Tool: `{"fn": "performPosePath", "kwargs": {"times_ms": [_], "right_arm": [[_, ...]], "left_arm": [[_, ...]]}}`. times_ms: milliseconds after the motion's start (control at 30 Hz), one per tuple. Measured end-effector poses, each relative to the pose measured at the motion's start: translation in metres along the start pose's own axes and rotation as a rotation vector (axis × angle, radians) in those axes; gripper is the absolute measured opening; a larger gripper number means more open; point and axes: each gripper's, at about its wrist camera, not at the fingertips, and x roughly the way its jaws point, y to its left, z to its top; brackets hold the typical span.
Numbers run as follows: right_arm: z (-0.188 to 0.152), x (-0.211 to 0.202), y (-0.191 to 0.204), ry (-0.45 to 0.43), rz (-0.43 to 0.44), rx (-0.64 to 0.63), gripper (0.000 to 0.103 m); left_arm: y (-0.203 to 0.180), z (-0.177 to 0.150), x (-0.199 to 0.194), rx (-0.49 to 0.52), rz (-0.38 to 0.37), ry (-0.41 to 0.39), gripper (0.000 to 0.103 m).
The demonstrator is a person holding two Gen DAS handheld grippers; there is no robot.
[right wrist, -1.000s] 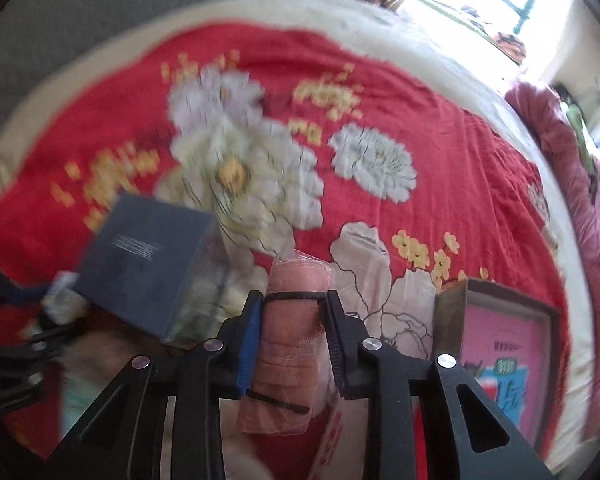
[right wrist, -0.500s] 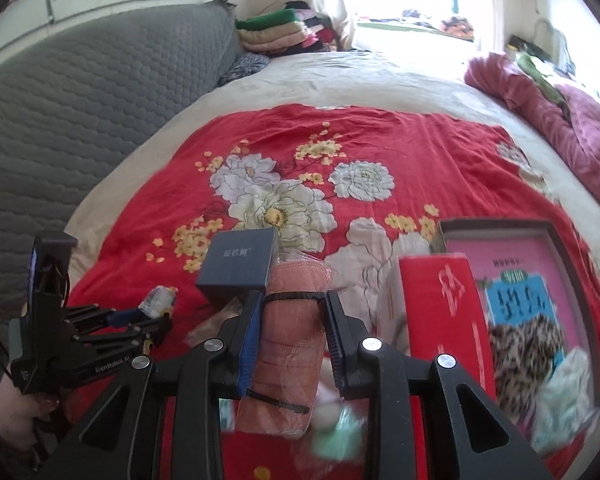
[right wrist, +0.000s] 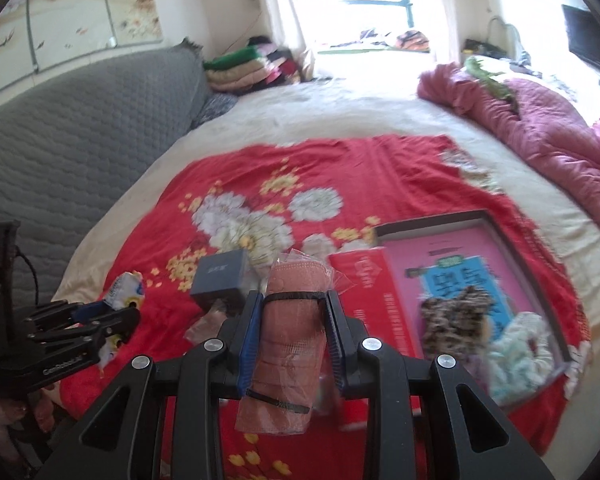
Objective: Organize soft objects
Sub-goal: 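Carry the snack bag and pink towel roll in both tools over the pink tray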
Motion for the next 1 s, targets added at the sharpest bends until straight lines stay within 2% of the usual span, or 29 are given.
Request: {"fn": "performPosePath", "kwargs": {"times_ms": [267,567,1000], "right_arm": [[-0.007,-0.055,-0.03,-0.064,-0.042,0.036,0.031],[-0.01,-0.091,-0.055,-0.096,-0.076,0.08,0.031],[0.0,-0.137,-0.085,-0.153,-0.159,0.085,0.031]], "left_arm": [[-0.054,0.004,-0.027,0.094,-0.021,-0.03,0.033],[-0.099,0.016,-0.051,0.161,-0.037,-0.061,0.033],[-0.168,0.044,-0.053,0.261,-0.079,-0.078,0.033]]}}
